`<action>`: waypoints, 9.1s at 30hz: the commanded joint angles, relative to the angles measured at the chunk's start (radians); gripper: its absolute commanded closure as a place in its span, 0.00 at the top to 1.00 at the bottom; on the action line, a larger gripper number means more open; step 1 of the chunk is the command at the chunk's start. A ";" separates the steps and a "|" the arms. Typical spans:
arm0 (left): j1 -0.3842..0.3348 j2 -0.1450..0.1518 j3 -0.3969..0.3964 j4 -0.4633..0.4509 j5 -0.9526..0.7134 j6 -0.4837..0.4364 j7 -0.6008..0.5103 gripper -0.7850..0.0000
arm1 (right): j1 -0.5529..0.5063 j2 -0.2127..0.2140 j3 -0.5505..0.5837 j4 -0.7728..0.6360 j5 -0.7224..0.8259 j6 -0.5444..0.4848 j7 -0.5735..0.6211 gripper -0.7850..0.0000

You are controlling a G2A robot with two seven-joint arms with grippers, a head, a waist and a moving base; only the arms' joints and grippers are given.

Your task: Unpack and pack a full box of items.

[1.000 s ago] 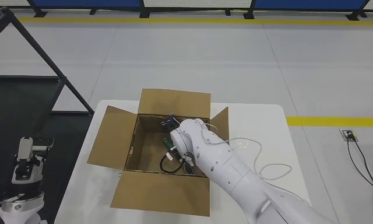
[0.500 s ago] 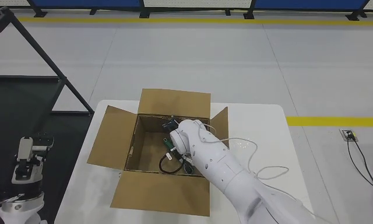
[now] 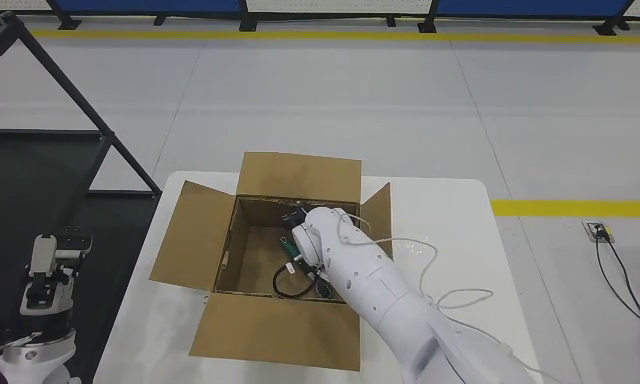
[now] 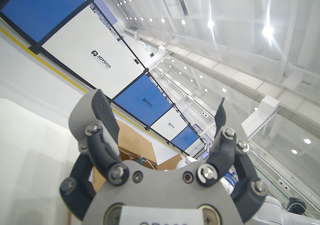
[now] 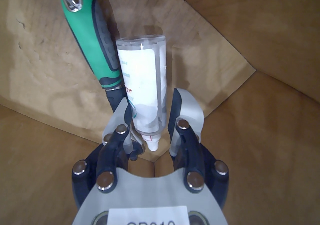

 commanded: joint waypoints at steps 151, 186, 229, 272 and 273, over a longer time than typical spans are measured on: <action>0.000 0.000 0.000 0.000 0.000 0.000 0.000 1.00 | -0.889 0.481 1.121 -1.437 -0.502 -0.010 0.330 0.89; 0.000 0.000 0.000 0.000 0.000 0.000 0.000 1.00 | -0.261 0.325 0.180 -1.224 -0.273 0.042 0.276 1.00; 0.000 0.000 0.000 0.000 0.000 0.000 0.000 1.00 | -0.031 0.029 -0.019 -0.151 0.000 -0.007 0.062 0.76; 0.000 0.000 0.000 0.000 0.000 0.000 0.000 1.00 | -0.014 -0.091 0.002 0.125 0.008 -0.066 -0.078 0.34; 0.000 0.000 0.000 0.000 0.000 0.000 0.000 1.00 | -0.014 -0.091 0.003 0.125 0.007 -0.066 -0.079 0.34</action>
